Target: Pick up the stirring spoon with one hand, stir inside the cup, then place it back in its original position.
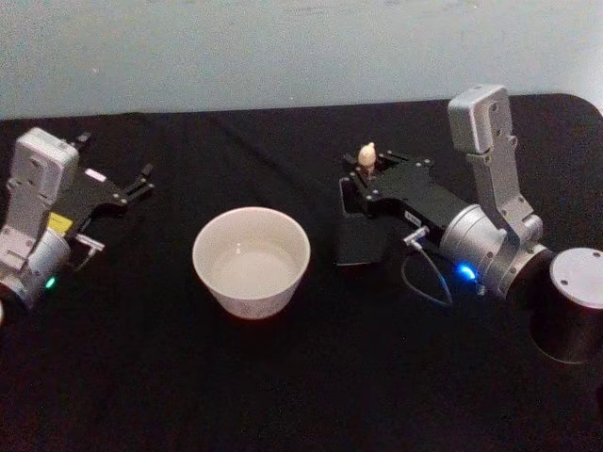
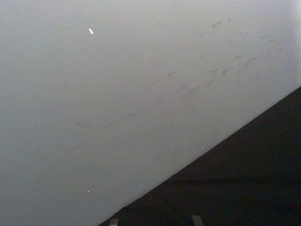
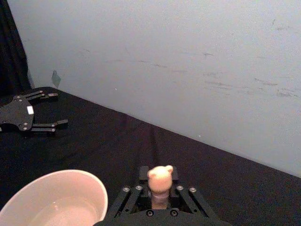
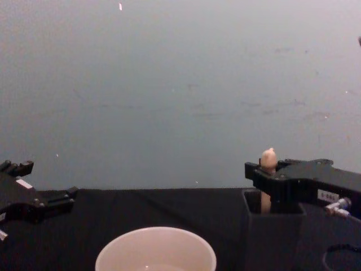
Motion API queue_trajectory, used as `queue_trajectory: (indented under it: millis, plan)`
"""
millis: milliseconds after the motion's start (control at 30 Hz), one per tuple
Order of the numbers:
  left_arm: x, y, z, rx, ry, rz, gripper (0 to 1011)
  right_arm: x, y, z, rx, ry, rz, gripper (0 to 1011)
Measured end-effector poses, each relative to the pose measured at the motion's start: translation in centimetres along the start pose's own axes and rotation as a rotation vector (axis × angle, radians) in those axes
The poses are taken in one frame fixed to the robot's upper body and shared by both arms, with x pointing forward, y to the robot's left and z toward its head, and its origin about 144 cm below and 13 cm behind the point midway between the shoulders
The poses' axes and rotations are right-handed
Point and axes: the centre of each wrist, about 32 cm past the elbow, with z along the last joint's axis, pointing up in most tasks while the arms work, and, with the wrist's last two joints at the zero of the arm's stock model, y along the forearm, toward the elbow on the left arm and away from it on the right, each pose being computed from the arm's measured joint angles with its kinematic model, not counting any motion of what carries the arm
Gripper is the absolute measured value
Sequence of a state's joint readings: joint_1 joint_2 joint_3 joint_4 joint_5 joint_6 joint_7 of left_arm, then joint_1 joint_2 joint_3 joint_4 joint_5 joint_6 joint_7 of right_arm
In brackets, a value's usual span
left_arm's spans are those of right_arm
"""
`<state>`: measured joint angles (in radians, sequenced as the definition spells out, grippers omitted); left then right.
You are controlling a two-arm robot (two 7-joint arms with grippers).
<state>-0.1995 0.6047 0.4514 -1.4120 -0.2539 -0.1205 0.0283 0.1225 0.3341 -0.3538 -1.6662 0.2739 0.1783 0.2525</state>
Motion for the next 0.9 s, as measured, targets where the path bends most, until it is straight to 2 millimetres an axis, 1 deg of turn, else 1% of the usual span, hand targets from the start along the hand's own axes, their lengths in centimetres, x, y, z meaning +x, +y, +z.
queue_trajectory:
  millis: [67, 100, 133, 167, 300, 333, 367, 400, 467, 500, 567, 667, 700, 733, 800, 900]
  plan:
    - [0.00, 0.00, 0.00, 0.000, 0.000, 0.000, 1001, 0.00, -0.01, 0.01, 0.001, 0.001, 0.000, 253]
    - [0.00, 0.00, 0.00, 0.000, 0.000, 0.000, 1001, 0.01, -0.01, 0.01, 0.001, 0.001, 0.000, 311]
    - [0.00, 0.00, 0.00, 0.000, 0.000, 0.000, 1001, 0.01, -0.01, 0.01, 0.001, 0.001, 0.000, 332]
    - [0.00, 0.00, 0.00, 0.000, 0.000, 0.000, 1001, 0.02, -0.02, 0.02, 0.001, 0.001, 0.000, 388]
    - [0.00, 0.00, 0.00, 0.000, 0.000, 0.000, 1001, 0.02, -0.03, 0.03, 0.002, 0.002, 0.000, 470]
    - [0.00, 0.00, 0.00, 0.000, 0.000, 0.000, 1001, 0.02, -0.03, 0.03, 0.002, 0.002, 0.000, 530]
    - [0.00, 0.00, 0.00, 0.000, 0.000, 0.000, 1001, 0.02, -0.03, 0.03, 0.002, 0.002, 0.001, 569]
    - [0.00, 0.00, 0.00, 0.000, 0.000, 0.000, 1001, 0.02, -0.03, 0.03, 0.002, 0.002, 0.001, 569]
    - [0.00, 0.00, 0.00, 0.000, 0.000, 0.000, 1001, 0.02, -0.04, 0.04, 0.002, 0.003, 0.001, 676]
    - [0.00, 0.00, 0.00, 0.000, 0.000, 0.000, 1001, 0.02, -0.04, 0.04, 0.002, 0.003, 0.001, 695]
    - [0.00, 0.00, 0.00, 0.000, 0.000, 0.000, 1001, 0.02, -0.04, 0.05, 0.003, 0.003, 0.001, 765]
    - [0.00, 0.00, 0.00, 0.000, 0.000, 0.000, 1001, 0.02, -0.04, 0.06, 0.003, 0.003, 0.001, 820]
    - [0.00, 0.00, 0.00, 0.000, 0.000, 0.000, 1001, 0.02, -0.04, 0.06, 0.003, 0.003, 0.001, 880]
    - [0.00, 0.00, 0.00, 0.000, 0.000, 0.000, 1001, 0.02, -0.04, 0.06, 0.003, 0.003, 0.001, 894]
    - [0.00, 0.00, 0.00, 0.000, 0.000, 0.000, 1001, 0.02, -0.04, 0.06, 0.003, 0.003, 0.001, 960]
    - [0.00, 0.00, 0.00, 0.000, 0.000, 0.000, 1001, 0.02, -0.04, 0.06, 0.003, 0.003, 0.001, 1002]
